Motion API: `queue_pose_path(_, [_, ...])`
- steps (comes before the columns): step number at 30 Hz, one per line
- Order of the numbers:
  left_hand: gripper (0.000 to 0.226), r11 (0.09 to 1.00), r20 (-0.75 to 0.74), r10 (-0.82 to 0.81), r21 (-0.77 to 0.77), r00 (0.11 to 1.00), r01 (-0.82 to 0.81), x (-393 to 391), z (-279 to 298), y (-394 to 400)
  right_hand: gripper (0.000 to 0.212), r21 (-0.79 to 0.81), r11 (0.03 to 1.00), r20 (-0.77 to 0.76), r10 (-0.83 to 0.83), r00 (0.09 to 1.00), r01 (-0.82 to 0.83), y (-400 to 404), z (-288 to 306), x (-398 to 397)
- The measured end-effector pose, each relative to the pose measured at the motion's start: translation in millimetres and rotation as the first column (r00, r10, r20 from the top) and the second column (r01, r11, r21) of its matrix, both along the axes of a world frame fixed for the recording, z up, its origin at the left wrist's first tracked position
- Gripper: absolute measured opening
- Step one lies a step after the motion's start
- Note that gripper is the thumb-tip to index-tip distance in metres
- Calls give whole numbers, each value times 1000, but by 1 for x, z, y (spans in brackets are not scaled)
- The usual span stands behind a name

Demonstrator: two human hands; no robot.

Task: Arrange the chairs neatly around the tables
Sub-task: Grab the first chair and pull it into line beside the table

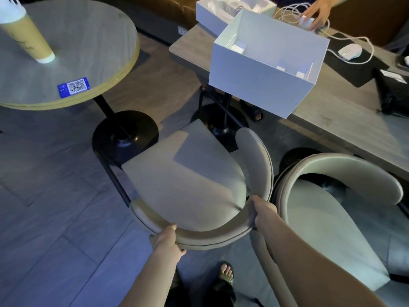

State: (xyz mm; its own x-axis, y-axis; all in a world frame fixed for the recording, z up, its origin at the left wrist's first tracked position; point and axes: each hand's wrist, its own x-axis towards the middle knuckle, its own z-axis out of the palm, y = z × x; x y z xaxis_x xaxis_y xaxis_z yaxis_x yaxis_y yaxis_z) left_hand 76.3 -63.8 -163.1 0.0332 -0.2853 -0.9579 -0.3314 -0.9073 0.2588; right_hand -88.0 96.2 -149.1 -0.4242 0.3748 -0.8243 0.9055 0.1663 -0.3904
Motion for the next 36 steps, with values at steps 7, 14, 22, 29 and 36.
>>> queue_pose_path(7, [50, 998, 62, -17, -56, 998, 20, 1, -15, -29, 27, -53, 987, -15, 152, 988, -153, -5, -1, 17])
queue_pose_path(14, [49, 967, 108, -93, -225, 990, 116, 8, -3, -86, 53, -147, 987, 19, 70, 997, -67, -34, -4, 65])
queue_pose_path(22, [102, 902, 100, 55, -431, 993, -6, 37, -13, -108, 73, -102, 995, 42, 2, 999, 2, -54, -8, 74])
queue_pose_path(29, [54, 998, -36, 31, -51, 999, -32, 28, 35, -79, 67, -93, 988, -77, 115, 990, -122, -45, -2, 1])
queue_pose_path(36, [22, 1000, 59, -2, 0, 998, 2, 22, 35, -92, 41, -124, 944, -66, 300, 952, -306, -34, 3, 2])
